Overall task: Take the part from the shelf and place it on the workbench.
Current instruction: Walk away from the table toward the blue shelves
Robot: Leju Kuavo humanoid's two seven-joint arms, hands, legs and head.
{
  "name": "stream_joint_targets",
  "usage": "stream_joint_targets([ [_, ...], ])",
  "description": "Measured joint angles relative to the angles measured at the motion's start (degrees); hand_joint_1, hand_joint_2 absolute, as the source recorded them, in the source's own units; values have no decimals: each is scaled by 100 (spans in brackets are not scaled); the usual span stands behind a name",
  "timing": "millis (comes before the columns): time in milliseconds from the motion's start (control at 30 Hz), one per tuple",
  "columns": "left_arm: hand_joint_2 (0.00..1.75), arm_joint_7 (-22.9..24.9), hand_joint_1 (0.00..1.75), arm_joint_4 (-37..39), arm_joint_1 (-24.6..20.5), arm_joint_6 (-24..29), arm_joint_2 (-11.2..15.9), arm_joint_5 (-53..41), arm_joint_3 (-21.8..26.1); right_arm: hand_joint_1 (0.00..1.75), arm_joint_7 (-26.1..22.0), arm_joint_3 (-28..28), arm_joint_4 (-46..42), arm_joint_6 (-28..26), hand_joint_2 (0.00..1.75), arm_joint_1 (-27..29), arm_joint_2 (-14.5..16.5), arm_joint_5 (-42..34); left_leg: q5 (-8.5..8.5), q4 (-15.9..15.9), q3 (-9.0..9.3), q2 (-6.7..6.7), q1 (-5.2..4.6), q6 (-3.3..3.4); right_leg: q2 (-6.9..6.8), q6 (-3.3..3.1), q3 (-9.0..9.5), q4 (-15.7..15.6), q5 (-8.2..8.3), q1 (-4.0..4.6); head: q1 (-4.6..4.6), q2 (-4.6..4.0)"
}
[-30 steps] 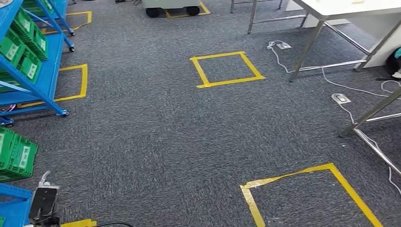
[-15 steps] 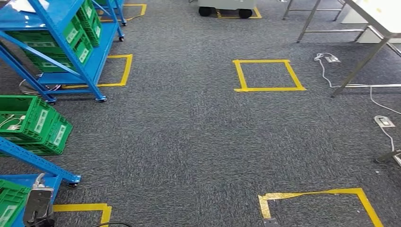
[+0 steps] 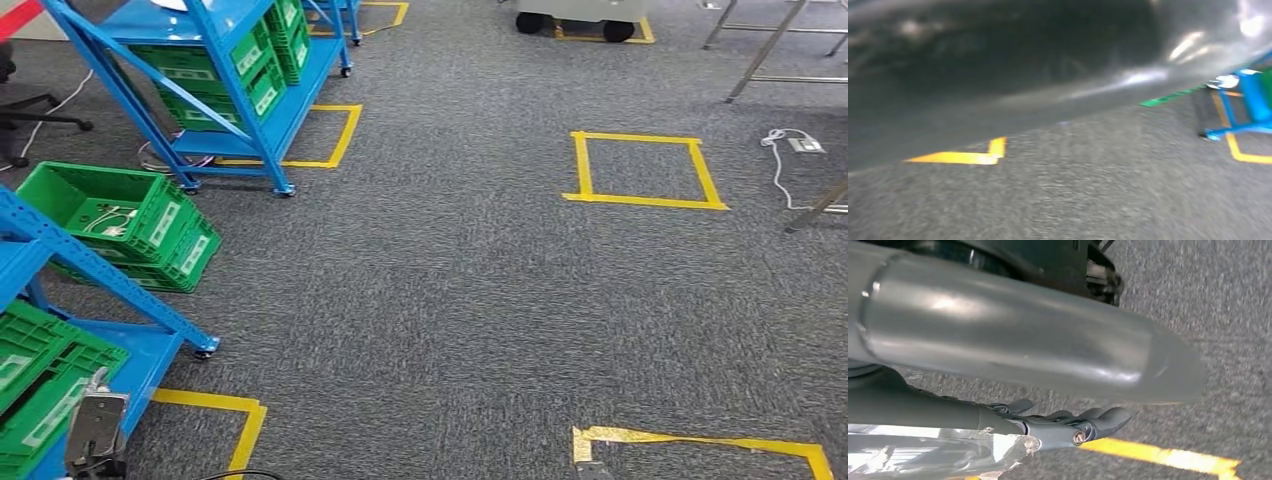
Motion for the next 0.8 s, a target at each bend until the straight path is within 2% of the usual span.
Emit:
stream_joint_targets([
  [33, 0, 33, 0, 106, -35, 78, 10, 13, 4, 0, -15, -10, -9, 14, 0, -2, -14, -3, 148, -403, 223, 140, -1, -18, -63, 32, 3, 13, -17, 6, -5, 0],
  [67, 0, 62, 0, 249, -85, 177, 21, 22, 11, 0, -34, -18, -19, 26, 0, -2, -28, -1, 261, -745, 402, 240, -4, -2, -124, 71, 2, 37, -40, 18, -7, 0],
  [100, 0, 86, 0, 421, -137, 280, 39, 21, 23, 0, -56, -27, -27, 31, 0, -5, -47, 1, 303, -943, 500, 305, -17, 29, -179, 109, 9, 56, -62, 31, -1, 0],
  [133, 0, 109, 0, 626, -188, 384, 71, 12, 49, 0, -77, -34, -34, 34, 0, -11, -65, 3, 297, -1016, 526, 312, -37, 75, -233, 140, 20, 64, -77, 41, 6, 0],
  [200, 0, 164, 0, 1045, -240, 533, 164, -9, 138, 0, -110, -42, -38, 39, 0, -35, -81, 9, 303, -1019, 511, 183, -55, 181, -321, 186, 54, 53, -96, 24, 24, 0],
  [233, 0, 187, 0, 1249, -257, 597, 213, -30, 196, 0, -119, -43, -39, 41, 0, -45, -87, 15, 307, -1022, 510, 133, -55, 219, -273, 212, 40, 93, -146, 8, 32, 0],
  [267, 0, 223, 0, 1475, -290, 672, 273, -81, 255, 0, -123, -43, -39, 44, 0, -49, -92, 21, 316, -1025, 508, 78, -48, 256, -161, 233, -28, 247, -260, -6, 44, 0],
  [333, 0, 377, 0, 2028, -373, 888, 421, -277, 368, 0, -113, -46, -38, 47, 0, -42, -101, 28, 329, -1029, 499, -33, -44, 317, 143, 254, -334, 911, -621, -20, 79, 0],
  [367, 0, 497, 0, 2321, -399, 1002, 506, -397, 419, 0, -101, -47, -38, 46, 0, -33, -101, 32, 332, -1028, 496, -97, -50, 337, 235, 249, -532, 1324, -788, -20, 87, 0],
  [400, 0, 641, 0, 2583, -396, 1104, 574, -503, 460, 0, -87, -49, -37, 39, 0, -25, -101, 35, 332, -1028, 495, -164, -58, 348, 279, 239, -689, 1626, -869, -18, 92, 0],
  [433, 0, 814, 0, 2816, -377, 1185, 639, -586, 501, 0, -72, -51, -36, 32, 0, -19, -101, 40, 331, -1028, 497, -240, -65, 351, 303, 224, -766, 1740, -842, -14, 96, 0],
  [467, 0, 1020, 0, 3029, -355, 1248, 695, -649, 543, 0, -59, -53, -36, 25, 0, -17, -101, 48, 332, -1028, 501, -319, -68, 351, 328, 204, -744, 1640, -714, -11, 96, 0],
  [500, 0, 1253, 0, 3236, -335, 1299, 746, -695, 588, 0, -44, -56, -35, 19, 0, -18, -101, 59, 333, -1027, 504, -403, -64, 348, 397, 180, -609, 1311, -495, -10, 96, 0],
  [533, 0, 1467, 0, 3411, -321, 1332, 790, -725, 634, 0, -30, -57, -35, 18, 0, -19, -103, 73, 336, -1027, 504, -480, -55, 342, 530, 156, -437, 911, -288, -14, 97, 0],
  [567, 0, 1648, 0, 3553, -313, 1348, 819, -748, 677, 0, -16, -57, -35, 19, 0, -21, -107, 87, 341, -1020, 495, -558, -50, 326, 675, 136, -273, 544, -146, -23, 94, 0],
  [600, 0, 1787, 0, 3674, -306, 1349, 843, -769, 715, 0, -2, -58, -35, 19, 0, -23, -113, 99, 351, -1015, 475, -632, -40, 300, 793, 128, -139, 275, -74, -26, 93, 0],
  [633, 0, 1874, 0, 3764, -299, 1340, 860, -786, 745, 0, 7, -58, -35, 19, 0, -27, -119, 107, 366, -1015, 450, -697, -26, 263, 849, 124, -77, 164, -79, -21, 93, 0],
  [700, 0, 1984, 0, 3922, -274, 1322, 894, -812, 791, 0, 19, -60, -35, 18, 0, -38, -124, 112, 402, -1036, 407, -802, 6, 177, 758, 103, -22, 97, -86, -8, 92, 0],
  [733, 0, 2005, 0, 3982, -261, 1319, 909, -815, 812, 0, 19, -61, -35, 19, 0, -44, -125, 113, 384, -1022, 388, -742, 4, 145, 688, 75, -8, 64, -65, -9, 88, 0],
  [767, 0, 2016, 0, 4033, -259, 1312, 920, -816, 834, 0, 19, -63, -35, 20, 0, -47, -125, 114, 309, -930, 339, -618, -7, 122, 611, 43, 7, 30, -43, -14, 75, 0],
  [800, 0, 2012, 0, 4073, -269, 1298, 930, -811, 858, 0, 18, -64, -35, 21, 0, -45, -125, 114, 166, -712, 237, -450, -23, 106, 521, 15, 21, -2, -27, -19, 60, 0],
])
